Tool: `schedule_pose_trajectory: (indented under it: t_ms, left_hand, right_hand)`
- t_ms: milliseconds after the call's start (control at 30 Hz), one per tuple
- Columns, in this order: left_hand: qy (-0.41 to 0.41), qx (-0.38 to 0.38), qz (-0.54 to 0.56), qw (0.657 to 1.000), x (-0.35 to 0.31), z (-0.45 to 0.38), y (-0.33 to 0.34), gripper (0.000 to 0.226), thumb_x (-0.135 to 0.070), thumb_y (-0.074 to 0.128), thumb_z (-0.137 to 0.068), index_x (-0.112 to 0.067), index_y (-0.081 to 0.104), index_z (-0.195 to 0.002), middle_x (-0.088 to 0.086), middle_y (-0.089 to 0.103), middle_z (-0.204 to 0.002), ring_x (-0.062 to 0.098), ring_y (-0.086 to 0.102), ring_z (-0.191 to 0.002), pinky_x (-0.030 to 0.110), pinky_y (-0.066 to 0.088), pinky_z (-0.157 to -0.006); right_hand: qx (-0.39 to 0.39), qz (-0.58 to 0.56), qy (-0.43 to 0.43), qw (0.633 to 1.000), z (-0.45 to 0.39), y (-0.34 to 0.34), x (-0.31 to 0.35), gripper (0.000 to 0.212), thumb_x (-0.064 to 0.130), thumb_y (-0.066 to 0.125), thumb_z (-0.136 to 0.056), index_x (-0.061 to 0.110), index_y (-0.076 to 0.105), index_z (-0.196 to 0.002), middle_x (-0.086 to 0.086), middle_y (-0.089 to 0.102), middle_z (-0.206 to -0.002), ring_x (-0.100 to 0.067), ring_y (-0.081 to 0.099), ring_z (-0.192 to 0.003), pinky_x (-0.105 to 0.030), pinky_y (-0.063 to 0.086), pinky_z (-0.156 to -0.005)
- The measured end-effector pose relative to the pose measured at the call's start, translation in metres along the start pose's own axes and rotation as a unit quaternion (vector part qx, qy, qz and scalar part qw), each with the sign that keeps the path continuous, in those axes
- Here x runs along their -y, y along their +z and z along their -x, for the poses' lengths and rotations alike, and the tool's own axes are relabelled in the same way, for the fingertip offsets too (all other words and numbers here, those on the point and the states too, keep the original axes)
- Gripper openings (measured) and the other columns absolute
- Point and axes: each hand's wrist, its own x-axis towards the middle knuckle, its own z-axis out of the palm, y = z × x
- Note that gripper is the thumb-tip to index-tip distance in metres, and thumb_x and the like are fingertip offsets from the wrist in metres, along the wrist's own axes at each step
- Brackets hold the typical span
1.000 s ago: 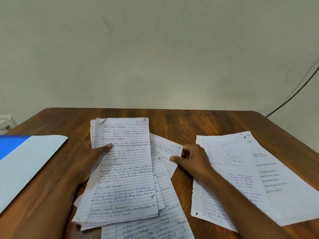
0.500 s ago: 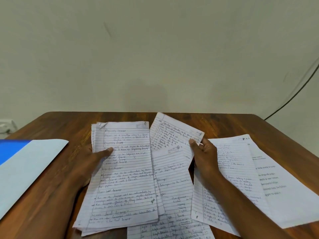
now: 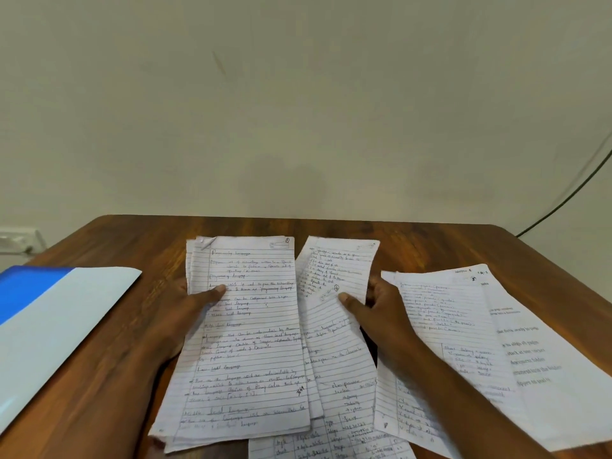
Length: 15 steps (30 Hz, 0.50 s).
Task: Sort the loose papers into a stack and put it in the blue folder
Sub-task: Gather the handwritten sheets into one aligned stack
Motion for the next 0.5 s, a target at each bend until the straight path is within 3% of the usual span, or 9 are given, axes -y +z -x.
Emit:
schedule_pose_trajectory:
  t_ms: [133, 233, 367, 500]
  left_hand:
    - [-0.010, 0.002, 0.015, 1.000, 0.004, -0.003, 0.001, 0.012, -0.003, 0.068, -0.097, -0.014, 0.069, -0.104, -0.009, 0.078, -0.074, -0.001, 0.074, -0.063, 0.012, 0.052, -0.047]
    - [-0.016, 0.004, 0.027, 1.000, 0.008, -0.008, -0.002, 0.016, -0.004, 0.070, -0.097, -0.015, 0.071, -0.108, 0.001, 0.079, -0.098, 0.004, 0.077, -0.073, 0.019, 0.059, -0.056]
    - [-0.013, 0.007, 0.028, 0.999, 0.011, -0.011, -0.003, 0.017, -0.004, 0.070, -0.096, -0.013, 0.071, -0.111, -0.010, 0.080, -0.085, 0.004, 0.077, -0.073, 0.016, 0.057, -0.056]
    - [-0.019, 0.011, 0.038, 0.999, 0.014, -0.015, -0.006, 0.021, -0.004, 0.071, -0.095, -0.013, 0.071, -0.115, -0.004, 0.082, -0.094, 0.013, 0.079, -0.087, 0.025, 0.062, -0.065]
  right_hand:
    - [-0.046, 0.046, -0.032, 0.997, -0.001, 0.001, 0.001, 0.025, 0.021, 0.073, -0.098, 0.022, 0.074, -0.123, 0.009, 0.078, -0.115, -0.012, 0.074, -0.107, -0.044, 0.062, -0.096]
    - [-0.109, 0.021, -0.057, 0.992, -0.005, -0.008, 0.007, 0.013, 0.027, 0.069, -0.101, 0.023, 0.077, -0.110, 0.005, 0.079, -0.112, -0.011, 0.075, -0.102, -0.041, 0.062, -0.091]
    - [-0.164, -0.032, -0.026, 0.986, -0.007, -0.019, 0.026, 0.022, 0.032, 0.058, -0.107, 0.026, 0.071, -0.091, 0.003, 0.078, -0.097, -0.014, 0.074, -0.089, -0.038, 0.062, -0.082]
    - [-0.193, 0.009, -0.080, 0.978, -0.005, -0.029, 0.043, 0.029, 0.038, 0.052, -0.108, 0.027, 0.067, -0.086, 0.000, 0.076, -0.092, -0.021, 0.074, -0.085, -0.041, 0.061, -0.079]
